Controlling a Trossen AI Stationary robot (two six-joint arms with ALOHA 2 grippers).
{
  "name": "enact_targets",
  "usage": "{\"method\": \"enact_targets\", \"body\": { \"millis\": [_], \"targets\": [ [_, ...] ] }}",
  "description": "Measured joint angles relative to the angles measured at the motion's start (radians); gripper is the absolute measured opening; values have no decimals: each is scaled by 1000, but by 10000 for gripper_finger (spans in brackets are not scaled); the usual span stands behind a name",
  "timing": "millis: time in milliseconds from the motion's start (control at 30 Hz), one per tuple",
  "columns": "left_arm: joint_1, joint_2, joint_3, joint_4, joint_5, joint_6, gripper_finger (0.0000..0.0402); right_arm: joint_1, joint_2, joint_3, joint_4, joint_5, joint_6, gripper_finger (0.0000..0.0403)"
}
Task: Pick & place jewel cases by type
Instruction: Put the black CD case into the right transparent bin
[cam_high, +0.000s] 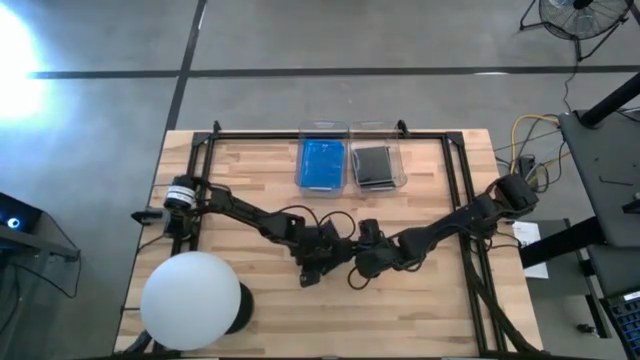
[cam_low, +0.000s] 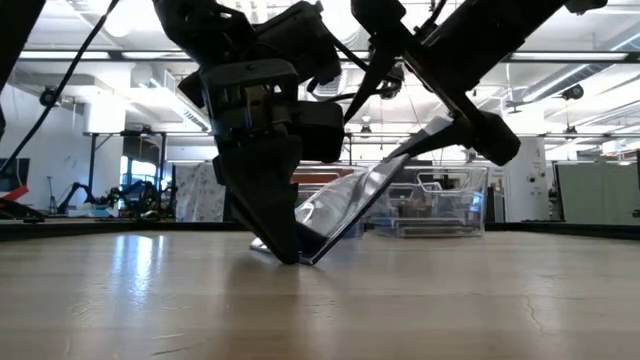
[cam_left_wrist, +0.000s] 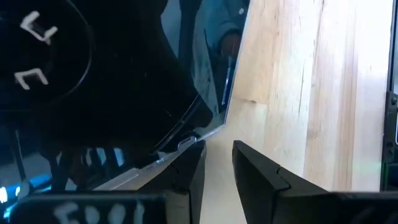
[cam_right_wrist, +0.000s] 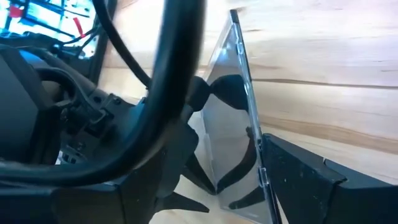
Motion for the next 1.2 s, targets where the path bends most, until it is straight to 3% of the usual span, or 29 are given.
{"method": "enact_targets", "body": {
  "millis": [467,833,1200],
  "targets": [
    [-33,-13,-10,-43,-36,59,71,19,5,-2,106,-28,-2,235],
    [-92,-158,-195,182,-336,32,71,25,5,-6,156,-52,21,231],
    [-94,-173,-271,283,-322,-61,71,-3,52,-13,118,-80,130,209]
  ]
}}
